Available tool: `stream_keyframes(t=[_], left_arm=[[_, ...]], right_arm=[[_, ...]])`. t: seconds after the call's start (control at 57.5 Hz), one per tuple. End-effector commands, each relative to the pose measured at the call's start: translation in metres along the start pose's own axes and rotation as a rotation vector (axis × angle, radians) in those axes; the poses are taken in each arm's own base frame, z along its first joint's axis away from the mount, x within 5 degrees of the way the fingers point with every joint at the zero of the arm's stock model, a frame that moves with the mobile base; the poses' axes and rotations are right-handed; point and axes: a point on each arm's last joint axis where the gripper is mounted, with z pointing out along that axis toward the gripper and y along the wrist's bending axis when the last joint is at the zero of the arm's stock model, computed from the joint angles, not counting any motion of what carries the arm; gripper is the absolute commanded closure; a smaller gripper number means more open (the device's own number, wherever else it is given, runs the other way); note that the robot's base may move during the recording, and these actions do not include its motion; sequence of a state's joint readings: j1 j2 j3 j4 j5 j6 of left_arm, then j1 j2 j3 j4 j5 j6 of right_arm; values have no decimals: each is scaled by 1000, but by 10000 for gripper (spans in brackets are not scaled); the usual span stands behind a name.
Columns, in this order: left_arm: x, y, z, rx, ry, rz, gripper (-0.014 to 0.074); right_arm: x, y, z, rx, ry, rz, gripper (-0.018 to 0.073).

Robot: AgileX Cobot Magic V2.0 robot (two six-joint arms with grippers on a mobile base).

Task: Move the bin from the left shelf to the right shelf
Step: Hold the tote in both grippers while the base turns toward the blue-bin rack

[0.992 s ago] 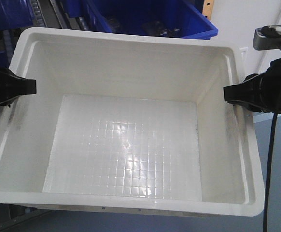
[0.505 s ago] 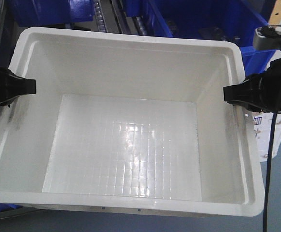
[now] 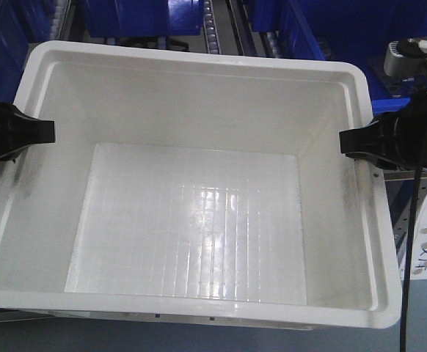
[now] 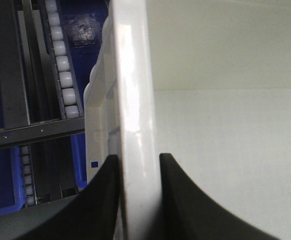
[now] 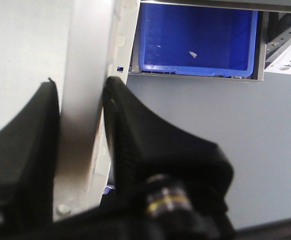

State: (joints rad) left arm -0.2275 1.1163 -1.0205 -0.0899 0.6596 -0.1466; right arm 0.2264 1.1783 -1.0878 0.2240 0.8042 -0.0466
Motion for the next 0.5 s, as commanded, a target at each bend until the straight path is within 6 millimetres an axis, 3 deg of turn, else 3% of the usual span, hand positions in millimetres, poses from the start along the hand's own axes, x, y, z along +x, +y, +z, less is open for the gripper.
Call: stream_keyframes(t=[0.0,0.487], left_arm=[[-23,-6,-21,34,-208,21,603],[-23,-6,-21,34,-207,21,603]], right_arm=[[-20,3,-21,-1,-183,-24,564],[-20,3,-21,-1,-183,-24,564]])
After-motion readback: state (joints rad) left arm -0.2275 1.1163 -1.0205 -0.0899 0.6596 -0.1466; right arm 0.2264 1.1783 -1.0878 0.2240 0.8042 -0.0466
